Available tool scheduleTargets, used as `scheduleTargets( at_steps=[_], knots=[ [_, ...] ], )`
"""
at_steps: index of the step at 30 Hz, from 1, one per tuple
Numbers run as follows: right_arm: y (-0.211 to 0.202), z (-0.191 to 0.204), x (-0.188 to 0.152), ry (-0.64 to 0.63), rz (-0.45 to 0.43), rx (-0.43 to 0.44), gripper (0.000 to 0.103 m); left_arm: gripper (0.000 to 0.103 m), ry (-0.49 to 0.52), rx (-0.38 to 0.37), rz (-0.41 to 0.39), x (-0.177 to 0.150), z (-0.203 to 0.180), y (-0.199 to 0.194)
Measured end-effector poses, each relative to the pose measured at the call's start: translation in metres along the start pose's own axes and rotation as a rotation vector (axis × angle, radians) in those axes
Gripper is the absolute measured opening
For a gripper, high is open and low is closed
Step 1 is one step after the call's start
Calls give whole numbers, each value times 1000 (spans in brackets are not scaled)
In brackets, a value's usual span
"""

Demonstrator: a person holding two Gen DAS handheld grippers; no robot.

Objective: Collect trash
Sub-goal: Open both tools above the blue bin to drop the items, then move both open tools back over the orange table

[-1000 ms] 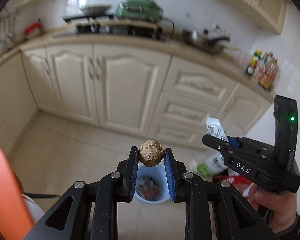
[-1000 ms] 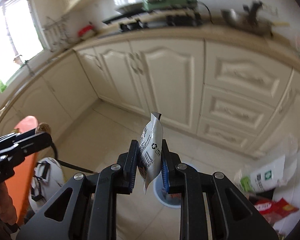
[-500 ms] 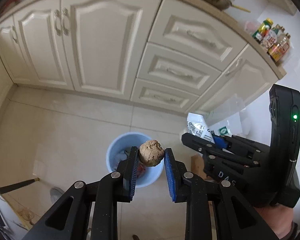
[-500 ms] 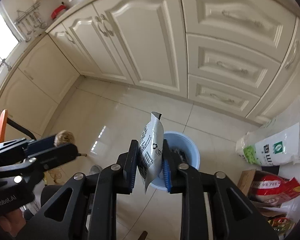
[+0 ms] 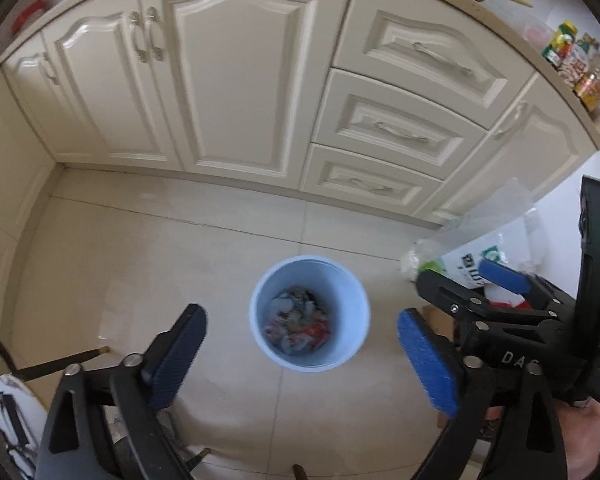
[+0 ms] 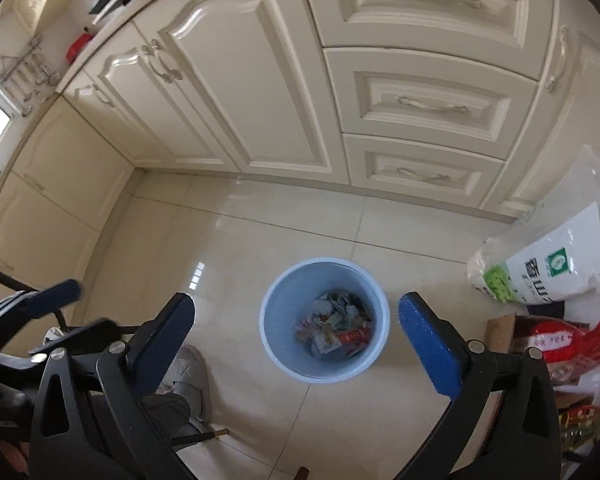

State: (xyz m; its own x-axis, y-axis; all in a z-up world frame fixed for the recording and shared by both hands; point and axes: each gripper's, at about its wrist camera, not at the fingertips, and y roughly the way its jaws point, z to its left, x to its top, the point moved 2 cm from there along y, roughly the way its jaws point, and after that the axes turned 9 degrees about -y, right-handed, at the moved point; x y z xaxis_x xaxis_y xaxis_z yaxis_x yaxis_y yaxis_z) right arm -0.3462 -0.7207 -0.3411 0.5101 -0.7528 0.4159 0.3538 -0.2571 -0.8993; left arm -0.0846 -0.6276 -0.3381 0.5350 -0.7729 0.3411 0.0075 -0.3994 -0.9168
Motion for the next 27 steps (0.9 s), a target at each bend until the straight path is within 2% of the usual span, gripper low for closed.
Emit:
scheduleTargets(
  at_steps=[4, 9, 16, 20, 27],
  knots=[
    [-3, 1, -6, 23, 4, -17, 103, 98, -29, 49, -32, -10, 2, -19],
    [-17, 16, -8, 7, -12, -8, 103, 98, -63, 35, -78, -26, 4, -48],
    [-58, 55, -1, -33, -80, 12, 103, 98, -101, 24, -188, -54, 19, -112],
    [-91, 96, 7, -88, -140, 40, 103, 98, -125, 27, -291, -77, 32, -167],
    [-148, 188, 15, -217, -249, 117, 103, 102, -208, 58, -477, -143, 87, -274]
  ],
)
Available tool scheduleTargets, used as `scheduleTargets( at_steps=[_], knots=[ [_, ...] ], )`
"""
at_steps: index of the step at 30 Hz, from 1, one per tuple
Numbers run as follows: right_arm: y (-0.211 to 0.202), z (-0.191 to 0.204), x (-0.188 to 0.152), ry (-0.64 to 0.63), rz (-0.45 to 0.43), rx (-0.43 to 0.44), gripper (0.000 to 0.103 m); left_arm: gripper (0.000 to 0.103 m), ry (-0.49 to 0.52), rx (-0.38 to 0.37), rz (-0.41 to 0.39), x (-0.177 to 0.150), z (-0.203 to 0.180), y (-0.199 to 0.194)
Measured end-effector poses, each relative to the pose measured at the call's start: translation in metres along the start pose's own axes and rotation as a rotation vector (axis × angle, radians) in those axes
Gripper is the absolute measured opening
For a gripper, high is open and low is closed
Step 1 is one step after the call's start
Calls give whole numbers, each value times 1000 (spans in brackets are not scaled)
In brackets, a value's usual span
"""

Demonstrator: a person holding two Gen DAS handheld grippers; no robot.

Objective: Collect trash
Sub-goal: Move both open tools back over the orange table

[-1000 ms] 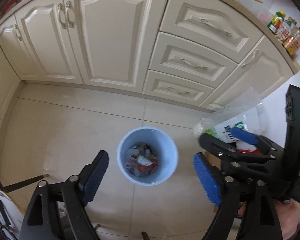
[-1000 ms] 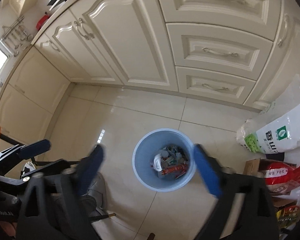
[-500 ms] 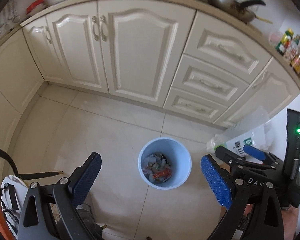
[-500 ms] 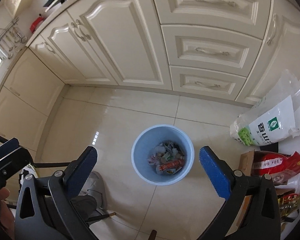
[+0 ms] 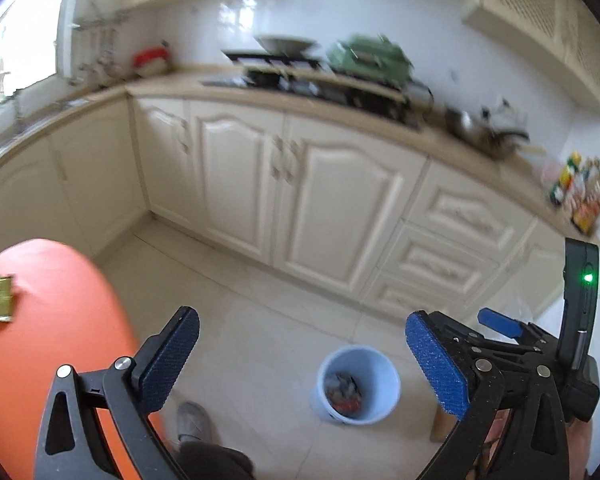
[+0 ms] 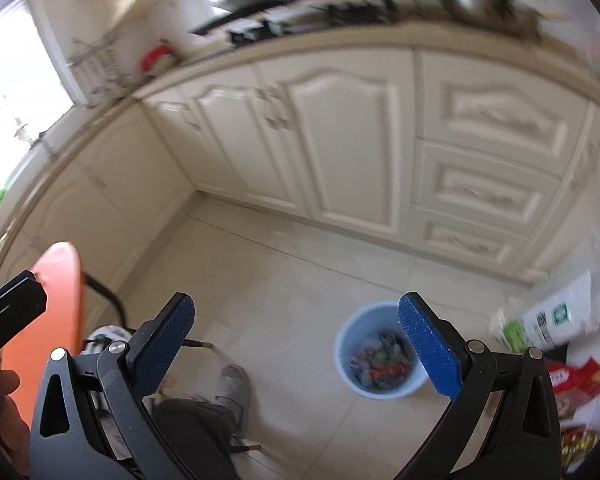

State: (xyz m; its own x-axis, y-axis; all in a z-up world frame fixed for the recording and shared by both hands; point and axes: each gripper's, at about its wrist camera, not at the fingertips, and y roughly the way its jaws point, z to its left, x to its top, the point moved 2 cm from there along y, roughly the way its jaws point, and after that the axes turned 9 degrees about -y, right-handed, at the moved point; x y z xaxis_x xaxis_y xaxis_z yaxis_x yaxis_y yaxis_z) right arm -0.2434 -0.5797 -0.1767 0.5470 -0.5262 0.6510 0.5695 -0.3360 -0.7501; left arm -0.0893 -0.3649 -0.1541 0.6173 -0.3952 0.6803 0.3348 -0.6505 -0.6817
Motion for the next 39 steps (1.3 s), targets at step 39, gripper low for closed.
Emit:
scheduleTargets(
  at_steps=[39],
  knots=[
    [158, 491, 21, -618, 135, 409, 103, 102, -206, 505, -51, -110, 344, -166]
  ],
)
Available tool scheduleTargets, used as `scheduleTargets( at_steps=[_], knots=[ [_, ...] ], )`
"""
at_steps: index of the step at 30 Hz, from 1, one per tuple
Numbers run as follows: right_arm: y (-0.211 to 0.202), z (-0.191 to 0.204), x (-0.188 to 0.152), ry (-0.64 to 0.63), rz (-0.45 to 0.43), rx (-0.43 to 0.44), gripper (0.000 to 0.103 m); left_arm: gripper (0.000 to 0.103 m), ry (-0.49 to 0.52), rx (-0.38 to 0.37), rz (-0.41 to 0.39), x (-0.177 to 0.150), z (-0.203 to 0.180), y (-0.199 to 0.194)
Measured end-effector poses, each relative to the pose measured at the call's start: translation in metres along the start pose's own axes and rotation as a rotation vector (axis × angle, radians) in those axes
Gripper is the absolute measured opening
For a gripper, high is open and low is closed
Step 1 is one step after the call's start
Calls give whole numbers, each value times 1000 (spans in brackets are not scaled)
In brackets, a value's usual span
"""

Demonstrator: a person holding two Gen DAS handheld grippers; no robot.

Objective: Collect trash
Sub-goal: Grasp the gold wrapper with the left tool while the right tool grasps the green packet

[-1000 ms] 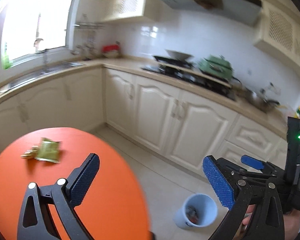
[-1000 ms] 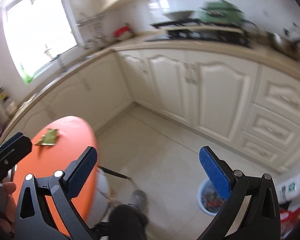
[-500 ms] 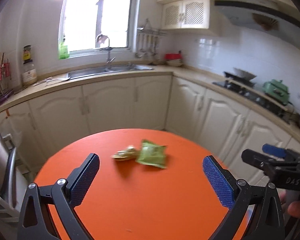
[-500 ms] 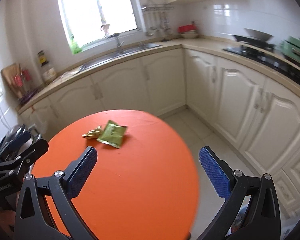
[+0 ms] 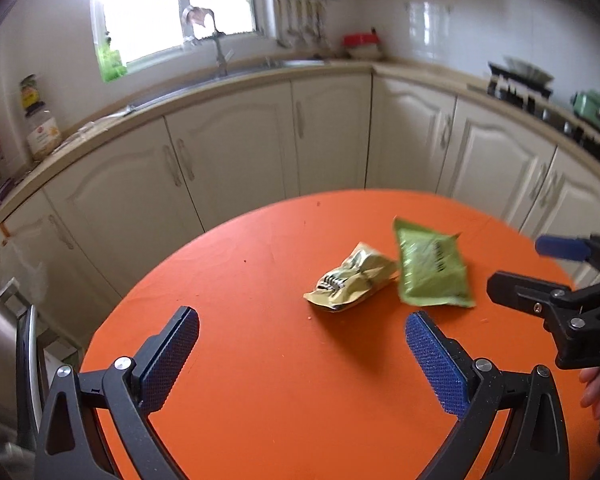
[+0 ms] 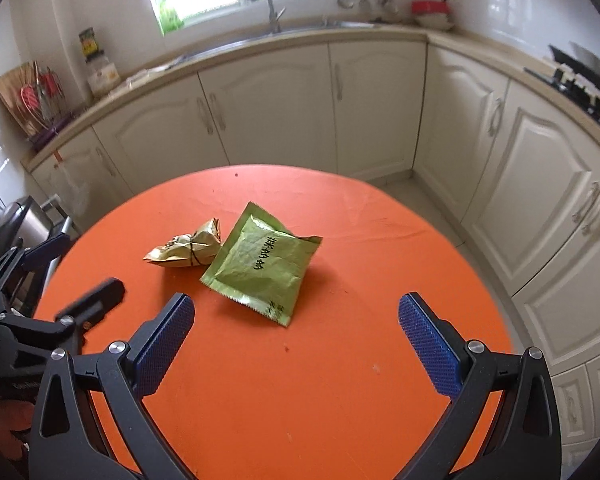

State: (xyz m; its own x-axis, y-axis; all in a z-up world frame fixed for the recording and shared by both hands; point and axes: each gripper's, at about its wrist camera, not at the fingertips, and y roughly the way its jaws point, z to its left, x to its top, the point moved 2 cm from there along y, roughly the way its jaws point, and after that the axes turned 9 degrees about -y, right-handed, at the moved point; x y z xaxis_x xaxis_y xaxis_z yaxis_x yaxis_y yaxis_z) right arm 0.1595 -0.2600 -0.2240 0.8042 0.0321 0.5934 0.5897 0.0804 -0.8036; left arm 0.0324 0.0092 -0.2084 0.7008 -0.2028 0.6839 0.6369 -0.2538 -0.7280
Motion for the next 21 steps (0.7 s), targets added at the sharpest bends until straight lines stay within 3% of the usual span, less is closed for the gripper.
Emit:
scheduleTargets(
  at_steps=[10, 13, 15, 16, 17, 19, 21],
  knots=[
    [68, -3, 20, -35, 86, 42, 103, 99, 143, -61, 91, 59, -18, 96],
    [74, 2, 24, -76, 90, 40, 95, 91, 186, -85, 108, 73, -17, 119],
    [74, 3, 26, -78, 93, 43, 81, 77, 172, -136, 127, 83, -15, 131],
    [73, 3, 27, -88, 92, 31, 72, 63, 160, -164, 137, 87, -11, 133],
    [73, 3, 27, -99, 93, 16, 56, 49, 152, -199, 149, 89, -10, 133],
    [70, 2, 26, -100, 95, 62, 40, 37, 149, -227, 158, 98, -9, 138],
    [66, 5, 23, -111, 98, 85, 24, 35, 145, -223, 160, 104, -5, 142]
  ],
)
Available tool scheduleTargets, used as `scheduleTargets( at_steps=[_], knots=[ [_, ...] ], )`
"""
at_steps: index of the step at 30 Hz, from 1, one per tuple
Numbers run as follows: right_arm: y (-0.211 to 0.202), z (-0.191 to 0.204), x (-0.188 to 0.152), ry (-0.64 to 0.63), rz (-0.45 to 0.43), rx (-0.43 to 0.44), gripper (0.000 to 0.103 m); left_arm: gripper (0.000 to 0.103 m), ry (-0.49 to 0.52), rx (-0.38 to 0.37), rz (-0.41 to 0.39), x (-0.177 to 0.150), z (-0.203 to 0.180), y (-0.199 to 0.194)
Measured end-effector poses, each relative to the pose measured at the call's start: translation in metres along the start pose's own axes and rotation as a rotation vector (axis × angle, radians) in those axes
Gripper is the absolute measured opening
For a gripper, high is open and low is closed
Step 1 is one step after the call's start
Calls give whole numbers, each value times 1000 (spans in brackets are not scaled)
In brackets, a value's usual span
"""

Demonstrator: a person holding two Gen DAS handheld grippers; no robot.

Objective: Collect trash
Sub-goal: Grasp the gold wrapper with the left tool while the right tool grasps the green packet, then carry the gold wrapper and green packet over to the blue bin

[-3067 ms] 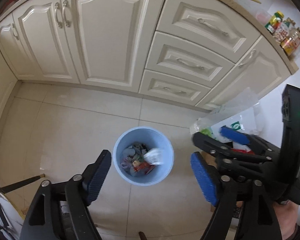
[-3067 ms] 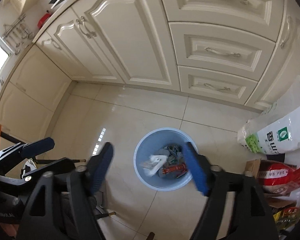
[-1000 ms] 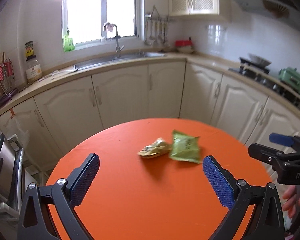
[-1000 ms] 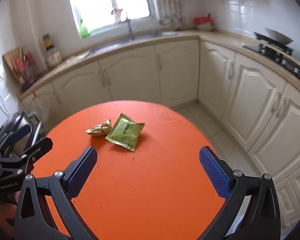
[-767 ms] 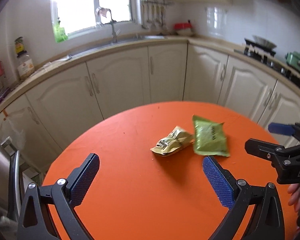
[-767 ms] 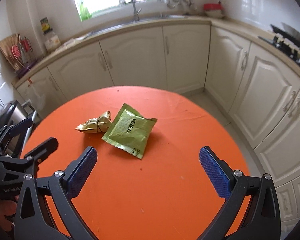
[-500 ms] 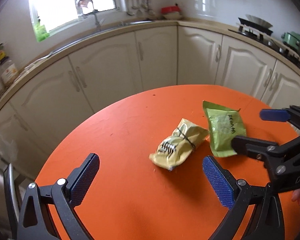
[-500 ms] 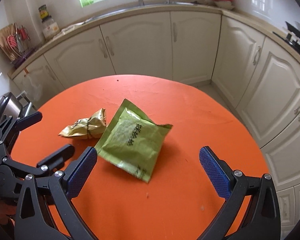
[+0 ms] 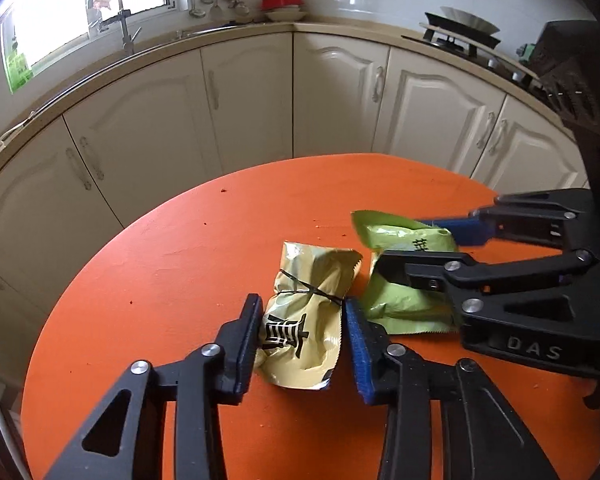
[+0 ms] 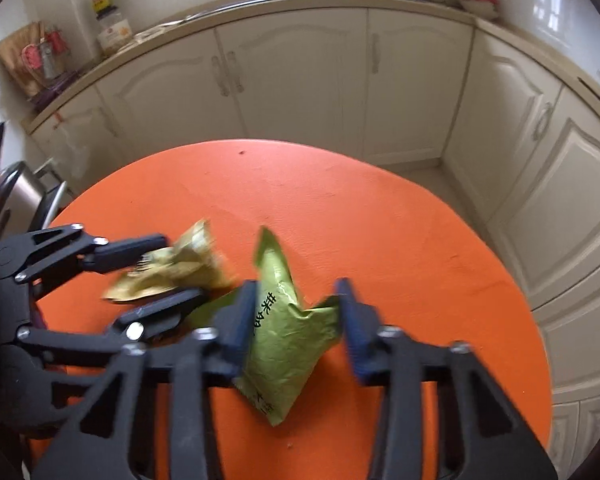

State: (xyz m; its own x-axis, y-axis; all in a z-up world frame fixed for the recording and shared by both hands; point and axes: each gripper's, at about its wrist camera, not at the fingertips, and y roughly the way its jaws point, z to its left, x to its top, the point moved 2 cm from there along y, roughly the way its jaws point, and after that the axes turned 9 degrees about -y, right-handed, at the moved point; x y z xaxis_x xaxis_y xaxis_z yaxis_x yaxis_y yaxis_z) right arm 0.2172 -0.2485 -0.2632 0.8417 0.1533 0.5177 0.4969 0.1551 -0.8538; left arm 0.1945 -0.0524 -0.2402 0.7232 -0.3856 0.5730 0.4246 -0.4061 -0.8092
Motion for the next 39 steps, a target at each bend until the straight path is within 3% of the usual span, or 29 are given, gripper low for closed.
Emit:
scheduleTargets(
  at_steps=[5, 12, 24, 32, 39],
  knots=[
    [-15, -2, -13, 34, -30, 16, 17, 31, -45, -23, 3, 3, 9, -5],
    [-58, -6, -37, 79, -94, 23, 16, 31, -92, -37, -41, -2, 13, -37],
    [-176, -1, -74, 80, -235, -46, 16, 31, -132, -63, -180, -14, -27, -112],
    [-263, -12, -110, 99, -346, -116, 16, 31, -81, -91, -269, -47, -100, -167],
    [-340, -43, -162, 149, -421, -215, 16, 31, -1, -163, -310, -99, -188, -206]
  ],
)
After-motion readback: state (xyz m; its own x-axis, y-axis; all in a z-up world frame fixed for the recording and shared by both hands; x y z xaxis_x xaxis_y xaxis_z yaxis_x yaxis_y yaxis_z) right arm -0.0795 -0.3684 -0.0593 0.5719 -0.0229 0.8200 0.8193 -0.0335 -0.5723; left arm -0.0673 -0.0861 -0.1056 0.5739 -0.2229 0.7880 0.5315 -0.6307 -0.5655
